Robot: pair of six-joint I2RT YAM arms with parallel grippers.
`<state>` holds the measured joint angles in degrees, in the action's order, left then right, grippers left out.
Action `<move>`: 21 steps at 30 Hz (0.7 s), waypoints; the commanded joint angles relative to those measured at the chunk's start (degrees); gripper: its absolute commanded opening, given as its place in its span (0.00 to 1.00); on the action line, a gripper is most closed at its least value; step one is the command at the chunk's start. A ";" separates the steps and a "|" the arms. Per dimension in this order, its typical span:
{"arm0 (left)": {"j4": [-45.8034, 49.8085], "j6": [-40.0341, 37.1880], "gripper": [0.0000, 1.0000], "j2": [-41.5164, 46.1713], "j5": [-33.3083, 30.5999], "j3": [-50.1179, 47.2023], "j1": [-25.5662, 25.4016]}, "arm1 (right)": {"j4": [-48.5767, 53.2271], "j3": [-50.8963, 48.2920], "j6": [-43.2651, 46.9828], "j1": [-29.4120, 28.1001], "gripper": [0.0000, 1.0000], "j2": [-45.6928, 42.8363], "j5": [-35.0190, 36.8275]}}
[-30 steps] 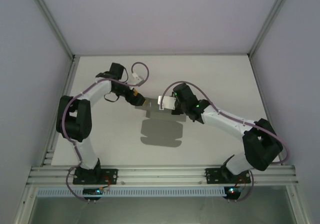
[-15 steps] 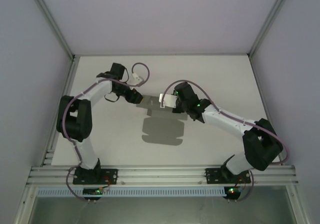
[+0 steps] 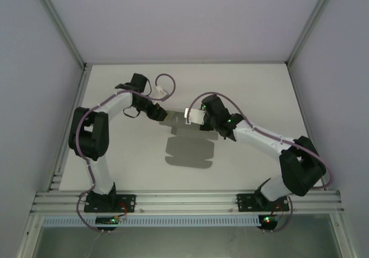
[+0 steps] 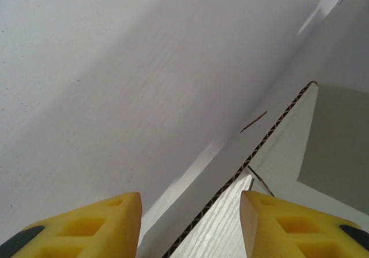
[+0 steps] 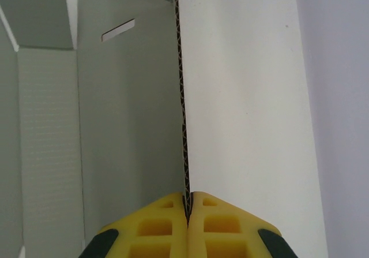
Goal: Assemble paper box
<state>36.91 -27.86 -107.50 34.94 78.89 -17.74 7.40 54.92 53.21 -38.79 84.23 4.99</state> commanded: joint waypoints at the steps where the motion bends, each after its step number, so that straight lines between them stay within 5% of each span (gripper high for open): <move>1: 4.70 -5.15 0.52 -0.69 2.10 3.49 -1.12 | 3.71 1.74 -1.05 -0.10 0.00 -1.01 -6.42; 5: 5.07 -7.06 0.60 0.25 -3.19 3.96 0.02 | 9.35 3.14 -0.82 -0.02 0.00 -1.96 -10.23; 9: 11.75 -12.39 0.70 0.64 4.26 7.38 0.96 | 9.57 3.61 -0.59 0.00 0.00 -1.46 -8.81; 21: 16.60 -15.63 0.71 -2.01 8.36 6.22 -0.21 | 5.06 3.66 -0.67 0.21 0.00 -0.16 -5.46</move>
<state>50.39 -41.17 -108.49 40.47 85.08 -17.67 13.47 57.06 52.97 -38.59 83.90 -1.30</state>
